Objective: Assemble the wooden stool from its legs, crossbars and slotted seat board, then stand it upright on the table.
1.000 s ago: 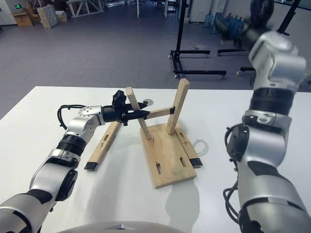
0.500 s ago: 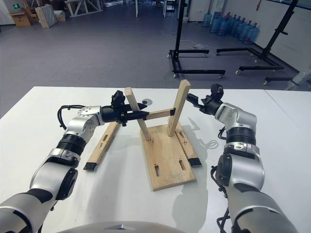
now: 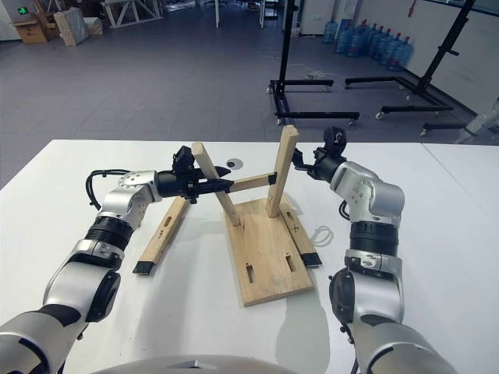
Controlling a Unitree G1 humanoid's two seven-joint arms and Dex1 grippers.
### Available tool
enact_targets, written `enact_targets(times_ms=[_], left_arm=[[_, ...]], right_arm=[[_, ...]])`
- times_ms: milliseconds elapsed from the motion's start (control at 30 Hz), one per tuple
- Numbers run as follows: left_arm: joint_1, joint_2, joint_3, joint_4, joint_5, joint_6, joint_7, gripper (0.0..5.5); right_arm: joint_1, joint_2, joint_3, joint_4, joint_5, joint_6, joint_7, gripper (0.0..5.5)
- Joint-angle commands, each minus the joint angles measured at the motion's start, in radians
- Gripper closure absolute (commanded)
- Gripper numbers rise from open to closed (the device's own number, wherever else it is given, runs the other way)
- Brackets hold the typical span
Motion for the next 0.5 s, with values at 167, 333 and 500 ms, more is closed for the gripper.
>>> enact_targets(times_ms=[167,333,500], left_arm=[[0.038,-0.032,-0.047,0.002,0.053,0.041,0.022,3.49],[0.044,-0.031,-0.047,-0.006,0.051,0.045,0.026,3.49],[0.037,-0.035,-0.047,-0.006,0.050,0.050,0.025,3.49]], right_arm=[[0.083,0.075,0.141,-0.138,0.023,0.070,0.014,0.12],[0.079,0.027,0.096,-0.056,0.002,0.031,0.012,0.12],[0.010,-0.092,0.050,0.150,-0.046,-0.092,0.035,0.12]])
